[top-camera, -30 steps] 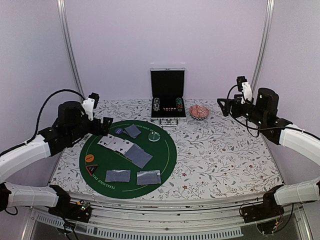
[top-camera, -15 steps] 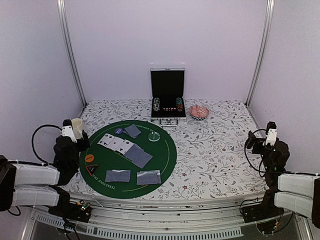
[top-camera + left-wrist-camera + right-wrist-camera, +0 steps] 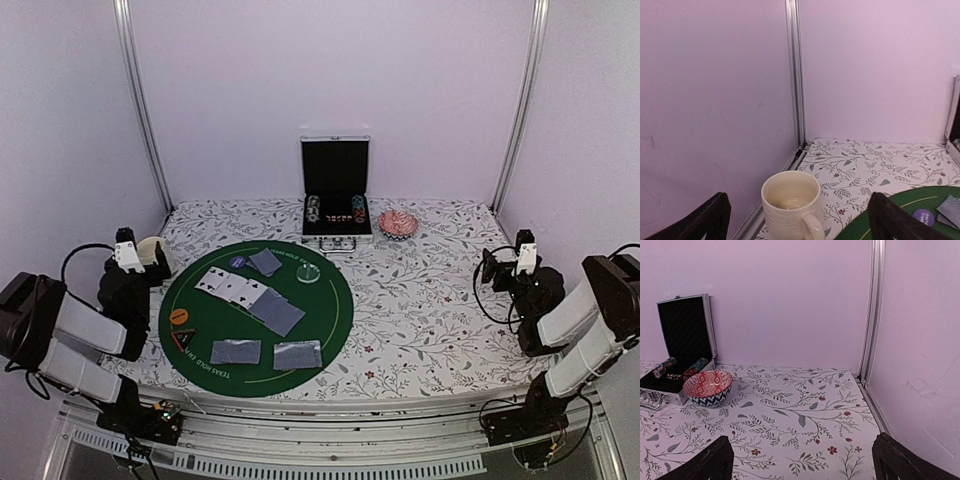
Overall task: Distribute texas hold em gaming equipment
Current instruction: Reset both arms
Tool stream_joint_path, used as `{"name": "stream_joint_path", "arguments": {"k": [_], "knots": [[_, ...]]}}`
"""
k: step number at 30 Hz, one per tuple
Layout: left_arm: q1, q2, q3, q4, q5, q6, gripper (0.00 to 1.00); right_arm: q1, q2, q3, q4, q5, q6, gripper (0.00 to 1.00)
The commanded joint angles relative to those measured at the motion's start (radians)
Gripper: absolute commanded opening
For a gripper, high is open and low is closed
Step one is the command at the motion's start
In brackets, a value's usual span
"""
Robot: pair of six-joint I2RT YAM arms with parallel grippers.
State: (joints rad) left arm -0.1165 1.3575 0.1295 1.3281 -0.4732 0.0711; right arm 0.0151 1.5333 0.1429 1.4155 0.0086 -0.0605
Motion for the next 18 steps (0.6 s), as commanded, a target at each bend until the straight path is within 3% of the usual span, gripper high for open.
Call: {"name": "stream_joint_path", "arguments": {"k": [1,2,6,18], "knots": [[0.066,0.208,-0.132,0.417,0.224,-0.053,0.98,-0.019,0.008,0.076,-0.069,-0.05,0.006,0.99],[0.068,0.24,-0.117,0.476,0.245,-0.045,0.98,-0.021,0.006,0.08,-0.082,-0.053,0.005,0.99],[0.065,0.176,0.013,0.134,0.294,-0.034,0.98,-0.023,0.005,0.09,-0.105,-0.028,0.02,0.99],[0.078,0.194,0.099,0.009,0.274,-0.046,0.98,-0.024,0.006,0.091,-0.106,-0.026,0.022,0.99]]}}
